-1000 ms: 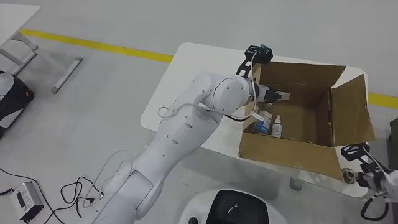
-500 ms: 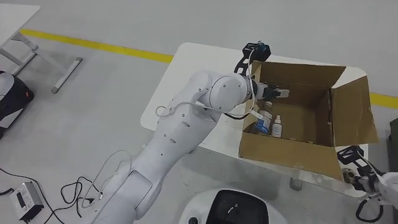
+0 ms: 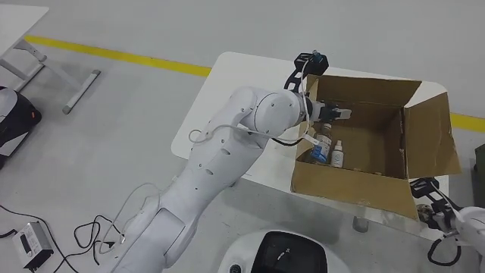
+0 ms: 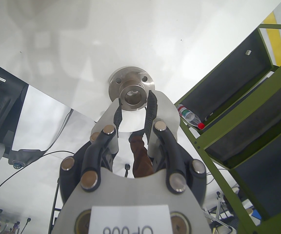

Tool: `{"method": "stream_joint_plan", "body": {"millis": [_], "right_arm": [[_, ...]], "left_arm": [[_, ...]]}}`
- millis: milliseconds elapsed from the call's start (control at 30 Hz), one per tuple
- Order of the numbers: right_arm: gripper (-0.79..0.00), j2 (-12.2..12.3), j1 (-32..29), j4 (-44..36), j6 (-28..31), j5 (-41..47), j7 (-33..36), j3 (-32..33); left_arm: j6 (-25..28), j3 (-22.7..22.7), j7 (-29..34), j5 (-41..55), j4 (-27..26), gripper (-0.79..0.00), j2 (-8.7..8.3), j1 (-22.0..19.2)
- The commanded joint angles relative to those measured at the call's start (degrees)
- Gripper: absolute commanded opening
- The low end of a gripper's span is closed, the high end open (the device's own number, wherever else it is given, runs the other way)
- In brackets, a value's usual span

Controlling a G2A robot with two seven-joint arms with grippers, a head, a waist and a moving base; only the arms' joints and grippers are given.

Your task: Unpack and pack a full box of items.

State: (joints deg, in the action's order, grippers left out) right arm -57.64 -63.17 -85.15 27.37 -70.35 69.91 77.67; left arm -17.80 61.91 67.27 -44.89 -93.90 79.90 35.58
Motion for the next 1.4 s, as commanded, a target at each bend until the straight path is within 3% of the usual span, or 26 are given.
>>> {"method": "stream_joint_plan", "body": {"millis": [0, 433, 467, 500, 533, 700, 867, 1033, 1133, 1367], "right_arm": [[-0.536, -0.02, 0.21, 0.35, -0.06, -0.09, -0.09, -0.32], [-0.576, -0.05, 1.64, 2.67, 0.0, -0.08, -0.84, -2.17], [-0.668, -0.05, 1.75, 2.79, -0.03, -0.06, -0.87, -2.27], [-0.668, -0.04, 1.83, 2.92, -0.04, -0.02, -0.83, -2.37], [-0.785, -0.04, 1.92, 3.0, -0.05, 0.03, -0.8, -2.44], [-0.785, 0.2, 1.94, 1.88, -0.32, -0.21, -0.95, -1.8], [-0.785, 1.23, -0.93, -5.81, -0.54, 2.2, -0.28, 4.11], [-0.785, 2.71, -7.55, -17.91, 4.96, 6.0, 2.04, 12.04], [-0.785, 3.49, -12.14, -23.46, 5.26, 7.9, 1.74, 16.2], [-0.785, 4.74, -18.48, -34.27, 6.62, 19.44, 0.38, 26.67]], "left_arm": [[-0.15, -0.02, 0.02, -0.05, 0.01, 0.0, -0.02, -0.04], [-0.42, -0.15, -0.55, 0.22, -0.23, 0.0, -0.14, 0.06], [-0.43, -0.17, -0.56, 0.23, -0.21, 0.0, -0.15, 0.04], [-0.4, -0.22, -0.56, 0.26, -0.17, 0.0, -0.15, 0.03], [-0.34, -0.26, -0.57, 0.29, -0.09, 0.0, -0.16, 0.02], [-0.32, -0.42, -0.66, 0.65, 0.3, 0.0, -0.16, -0.13], [-0.19, -0.55, -0.87, 1.09, 0.68, 0.0, -0.16, -0.23], [-0.02, -0.72, -0.77, 1.95, 1.87, 0.0, -0.15, -0.27], [0.02, -0.86, -0.75, 1.99, 2.08, 0.0, -0.15, -0.26], [0.02, -0.86, -0.75, 1.99, 2.08, 0.0, -0.15, -0.26]]}}
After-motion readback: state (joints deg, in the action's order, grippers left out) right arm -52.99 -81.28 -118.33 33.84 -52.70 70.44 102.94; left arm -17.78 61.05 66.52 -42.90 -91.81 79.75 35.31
